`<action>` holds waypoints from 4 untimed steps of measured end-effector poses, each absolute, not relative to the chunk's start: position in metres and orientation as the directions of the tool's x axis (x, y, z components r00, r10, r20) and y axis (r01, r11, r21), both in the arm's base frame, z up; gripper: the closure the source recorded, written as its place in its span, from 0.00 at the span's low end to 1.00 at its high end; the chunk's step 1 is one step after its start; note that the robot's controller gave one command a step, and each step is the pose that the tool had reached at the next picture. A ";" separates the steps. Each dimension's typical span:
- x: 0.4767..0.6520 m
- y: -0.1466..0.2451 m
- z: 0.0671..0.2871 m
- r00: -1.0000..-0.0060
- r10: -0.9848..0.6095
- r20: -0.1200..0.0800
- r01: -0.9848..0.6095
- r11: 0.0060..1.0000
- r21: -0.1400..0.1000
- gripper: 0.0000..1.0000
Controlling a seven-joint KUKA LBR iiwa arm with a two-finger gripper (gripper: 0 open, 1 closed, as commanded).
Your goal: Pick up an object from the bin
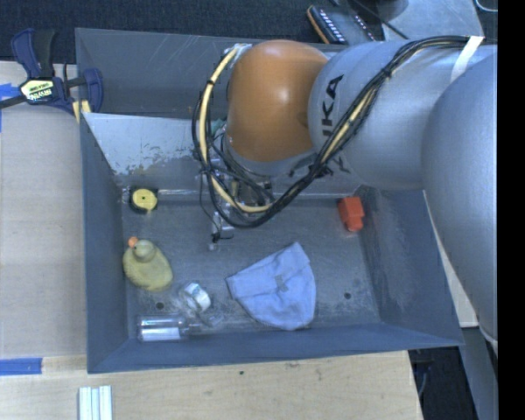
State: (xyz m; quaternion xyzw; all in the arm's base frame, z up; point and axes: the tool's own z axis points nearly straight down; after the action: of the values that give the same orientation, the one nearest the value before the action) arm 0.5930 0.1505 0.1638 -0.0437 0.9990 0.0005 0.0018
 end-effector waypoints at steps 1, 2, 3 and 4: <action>0.598 0.108 0.189 -0.964 -0.265 -0.009 -0.265 0.964 0.000 0.00; 0.601 0.097 0.146 -0.998 -0.065 -0.007 -0.065 0.998 0.002 0.00; 0.574 0.064 0.118 -0.977 -0.212 -0.008 -0.212 0.977 0.000 0.00; 0.549 0.030 0.096 -0.958 -0.286 -0.010 -0.286 0.958 -0.001 0.00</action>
Offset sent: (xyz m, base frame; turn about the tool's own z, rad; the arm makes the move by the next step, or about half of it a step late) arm 0.0068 -0.0532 -0.0200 0.0214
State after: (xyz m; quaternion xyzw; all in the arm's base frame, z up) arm 0.5491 0.0302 0.0960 -0.1445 0.9895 0.0004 0.0049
